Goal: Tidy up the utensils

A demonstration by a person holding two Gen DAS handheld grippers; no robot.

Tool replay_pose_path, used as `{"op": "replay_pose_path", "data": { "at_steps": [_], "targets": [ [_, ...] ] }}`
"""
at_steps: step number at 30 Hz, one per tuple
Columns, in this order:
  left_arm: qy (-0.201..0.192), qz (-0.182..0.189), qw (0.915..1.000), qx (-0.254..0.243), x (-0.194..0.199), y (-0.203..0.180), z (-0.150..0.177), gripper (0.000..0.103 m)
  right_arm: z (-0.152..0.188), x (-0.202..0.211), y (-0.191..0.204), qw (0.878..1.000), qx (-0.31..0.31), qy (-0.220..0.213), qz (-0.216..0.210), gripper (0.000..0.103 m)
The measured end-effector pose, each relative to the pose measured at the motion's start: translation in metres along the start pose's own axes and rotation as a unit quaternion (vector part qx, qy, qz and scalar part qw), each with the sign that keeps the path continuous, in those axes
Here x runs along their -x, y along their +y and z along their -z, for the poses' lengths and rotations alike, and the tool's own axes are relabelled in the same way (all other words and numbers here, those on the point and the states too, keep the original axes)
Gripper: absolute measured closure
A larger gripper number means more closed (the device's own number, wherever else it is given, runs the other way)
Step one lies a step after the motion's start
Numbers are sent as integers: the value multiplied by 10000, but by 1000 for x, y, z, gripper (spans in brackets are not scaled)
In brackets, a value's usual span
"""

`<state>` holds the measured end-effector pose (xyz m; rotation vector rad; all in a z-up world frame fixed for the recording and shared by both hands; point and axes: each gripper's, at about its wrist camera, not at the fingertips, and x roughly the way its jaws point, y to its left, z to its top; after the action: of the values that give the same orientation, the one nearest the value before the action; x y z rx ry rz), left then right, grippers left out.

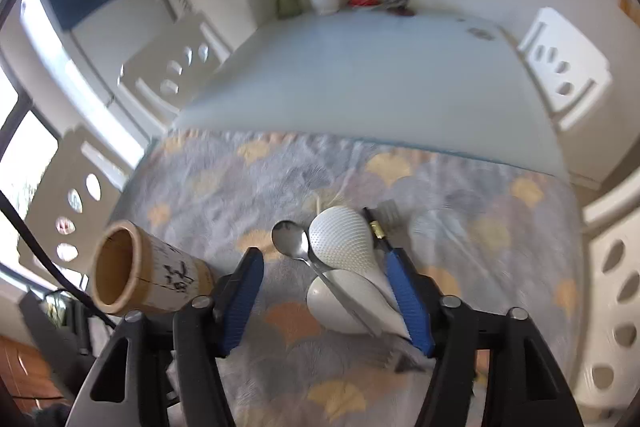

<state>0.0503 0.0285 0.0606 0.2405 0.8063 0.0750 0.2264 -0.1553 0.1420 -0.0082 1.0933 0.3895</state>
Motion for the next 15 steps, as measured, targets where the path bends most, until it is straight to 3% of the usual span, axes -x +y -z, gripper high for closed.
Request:
{"op": "replay_pose_path", "data": {
  "at_steps": [3, 5, 9, 15],
  "targets": [
    [11, 11, 10000, -8, 2, 3, 3, 1, -3, -40, 13, 9986, 369, 377, 3, 42],
    [36, 29, 10000, 25, 3, 4, 3, 1, -4, -61, 24, 9962, 650, 588, 0, 49],
    [75, -12, 10000, 17, -3, 3, 2, 1, -6, -104, 43, 9893, 1066, 976, -190, 49],
    [93, -4, 9999, 49, -9, 4, -2, 1, -7, -135, 51, 9838, 1271, 1232, -269, 56]
  ]
}}
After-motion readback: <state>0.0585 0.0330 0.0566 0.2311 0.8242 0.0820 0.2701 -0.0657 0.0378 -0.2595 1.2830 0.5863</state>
